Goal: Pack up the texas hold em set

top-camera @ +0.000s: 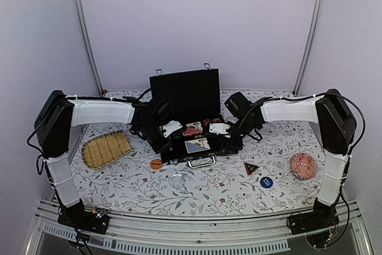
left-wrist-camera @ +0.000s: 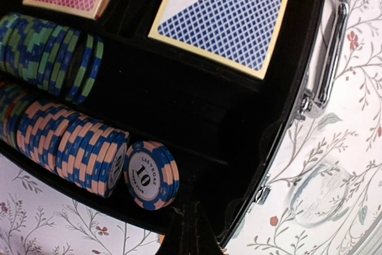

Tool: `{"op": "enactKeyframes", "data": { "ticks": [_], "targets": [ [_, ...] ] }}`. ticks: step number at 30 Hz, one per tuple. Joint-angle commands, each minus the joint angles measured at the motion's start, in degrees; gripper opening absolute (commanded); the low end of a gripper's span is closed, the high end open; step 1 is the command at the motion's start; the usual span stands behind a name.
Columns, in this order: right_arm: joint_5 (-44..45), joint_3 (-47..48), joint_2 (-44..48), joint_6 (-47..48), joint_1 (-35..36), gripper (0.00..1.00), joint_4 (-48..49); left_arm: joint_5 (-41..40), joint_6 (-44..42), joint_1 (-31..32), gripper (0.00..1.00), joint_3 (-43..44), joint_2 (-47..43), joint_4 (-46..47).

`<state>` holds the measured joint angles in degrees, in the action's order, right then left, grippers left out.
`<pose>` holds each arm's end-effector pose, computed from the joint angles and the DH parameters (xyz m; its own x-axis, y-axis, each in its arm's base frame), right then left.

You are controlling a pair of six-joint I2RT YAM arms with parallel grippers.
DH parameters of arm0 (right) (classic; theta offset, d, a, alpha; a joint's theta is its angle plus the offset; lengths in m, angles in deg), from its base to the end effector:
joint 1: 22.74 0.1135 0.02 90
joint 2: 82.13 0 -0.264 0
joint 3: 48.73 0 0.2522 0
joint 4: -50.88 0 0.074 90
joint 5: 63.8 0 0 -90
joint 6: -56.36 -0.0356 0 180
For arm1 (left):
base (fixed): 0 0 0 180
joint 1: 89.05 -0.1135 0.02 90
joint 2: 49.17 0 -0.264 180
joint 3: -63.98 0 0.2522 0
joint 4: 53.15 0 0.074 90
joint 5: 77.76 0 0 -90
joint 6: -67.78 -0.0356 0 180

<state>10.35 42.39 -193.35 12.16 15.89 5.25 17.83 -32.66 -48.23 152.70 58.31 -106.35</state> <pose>0.3040 0.2554 0.1742 -0.0031 -0.8853 -0.4651 -0.9904 0.0671 -0.1211 0.2792 -0.2458 0.1801 -0.5856 0.7442 -0.3213 0.7926 0.6087 -0.0350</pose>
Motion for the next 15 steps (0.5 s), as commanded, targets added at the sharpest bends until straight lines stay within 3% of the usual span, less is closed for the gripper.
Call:
{"op": "enactKeyframes", "data": {
  "ticks": [1,8,15],
  "targets": [
    [1.4,1.2,-2.6,2.6,0.3,0.63,0.0,0.8,0.4,0.1,0.00,1.0,2.1,2.3],
    [1.4,0.6,-5.0,4.4,1.3,0.62,-1.8,-2.6,0.4,0.1,0.00,3.5,7.7,2.0],
    [2.1,-4.0,-4.0,6.1,4.6,0.53,-2.8,-7.6,0.3,0.1,0.00,4.2,8.3,1.3]
  ]
}}
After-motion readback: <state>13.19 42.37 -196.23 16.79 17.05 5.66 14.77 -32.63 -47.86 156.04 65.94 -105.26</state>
